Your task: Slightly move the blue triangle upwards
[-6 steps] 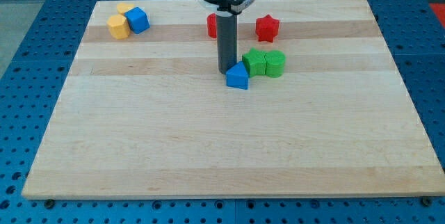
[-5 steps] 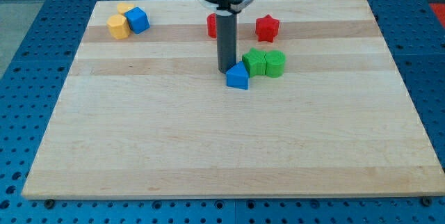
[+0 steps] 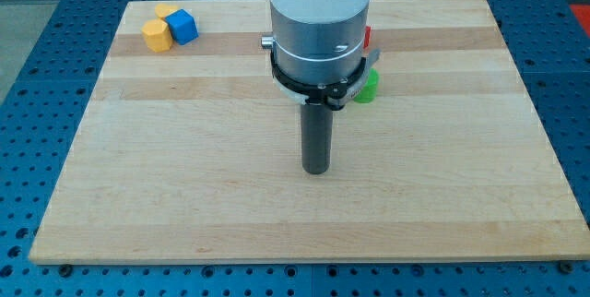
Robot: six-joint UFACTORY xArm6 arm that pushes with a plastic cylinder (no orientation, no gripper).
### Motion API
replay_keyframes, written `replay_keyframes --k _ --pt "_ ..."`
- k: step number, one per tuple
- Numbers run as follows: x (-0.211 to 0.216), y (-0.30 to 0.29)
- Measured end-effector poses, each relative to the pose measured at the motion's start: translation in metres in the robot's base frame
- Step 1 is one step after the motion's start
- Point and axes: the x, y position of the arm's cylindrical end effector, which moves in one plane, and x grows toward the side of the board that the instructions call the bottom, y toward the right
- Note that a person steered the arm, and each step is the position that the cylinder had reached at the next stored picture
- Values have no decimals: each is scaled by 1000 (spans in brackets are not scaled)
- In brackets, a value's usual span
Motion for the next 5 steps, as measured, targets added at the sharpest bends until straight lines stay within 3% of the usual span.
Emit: replay_keyframes --k 1,2,5 --pt "-46 0" --pt "-65 0" --pt "-94 0"
